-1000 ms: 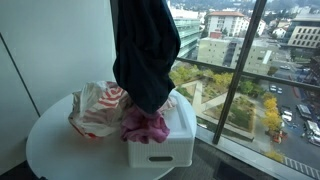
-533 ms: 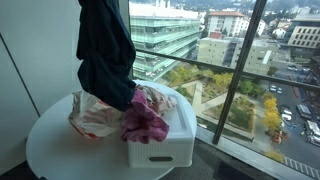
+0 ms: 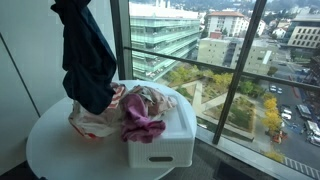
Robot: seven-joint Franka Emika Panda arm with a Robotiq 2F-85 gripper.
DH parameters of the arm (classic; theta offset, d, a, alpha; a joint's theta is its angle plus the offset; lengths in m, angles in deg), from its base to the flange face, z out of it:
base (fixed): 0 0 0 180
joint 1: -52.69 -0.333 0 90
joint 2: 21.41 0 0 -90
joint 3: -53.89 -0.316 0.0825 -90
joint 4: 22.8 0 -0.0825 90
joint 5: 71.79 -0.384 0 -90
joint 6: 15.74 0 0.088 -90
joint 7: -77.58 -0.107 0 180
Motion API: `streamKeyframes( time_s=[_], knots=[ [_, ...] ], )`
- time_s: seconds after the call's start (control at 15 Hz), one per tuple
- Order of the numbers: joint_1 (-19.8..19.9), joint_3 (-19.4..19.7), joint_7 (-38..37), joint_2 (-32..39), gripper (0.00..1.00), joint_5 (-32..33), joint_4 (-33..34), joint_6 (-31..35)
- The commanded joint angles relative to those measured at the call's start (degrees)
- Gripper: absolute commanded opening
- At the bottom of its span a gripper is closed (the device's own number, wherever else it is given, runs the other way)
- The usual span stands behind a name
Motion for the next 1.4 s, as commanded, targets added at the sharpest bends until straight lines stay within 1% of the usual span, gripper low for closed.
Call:
streamKeyframes(
  time_s=[0.0, 0.2, 0.4, 0.47, 0.53, 0.67, 0.8, 0.87, 1.0, 1.27, 1.33],
  knots=[
    [2.36, -2.05, 2.22, 3.14, 0.02, -1.56, 1.96, 4.57],
    [3.57, -1.63, 2.78, 6.26, 0.02, -3.03, 1.53, 7.95],
    [6.2, -1.81, 3.33, 8.86, 0.05, -4.36, 0.54, 11.74],
    [6.65, -1.64, 4.01, 9.83, 0.05, -4.77, 0.35, 12.6],
    [6.96, -1.0, 2.29, 10.85, 0.03, -2.25, 0.17, 13.1],
    [7.65, -0.78, 2.83, 12.34, 0.02, -1.89, -0.79, 13.54],
    [6.81, 0.07, 4.1, 14.04, 0.02, -1.61, -2.22, 12.91],
    [5.17, 1.21, 5.63, 15.11, 0.02, -1.63, -3.35, 12.02],
    [5.42, 1.21, 7.31, 15.6, 0.02, -0.89, -5.83, 11.56],
    [4.1, 2.95, 11.03, 17.26, 0.02, -0.85, -8.74, 10.98],
    [1.82, 4.33, 13.01, 19.21, 0.03, -1.35, -9.16, 11.53]
  ],
)
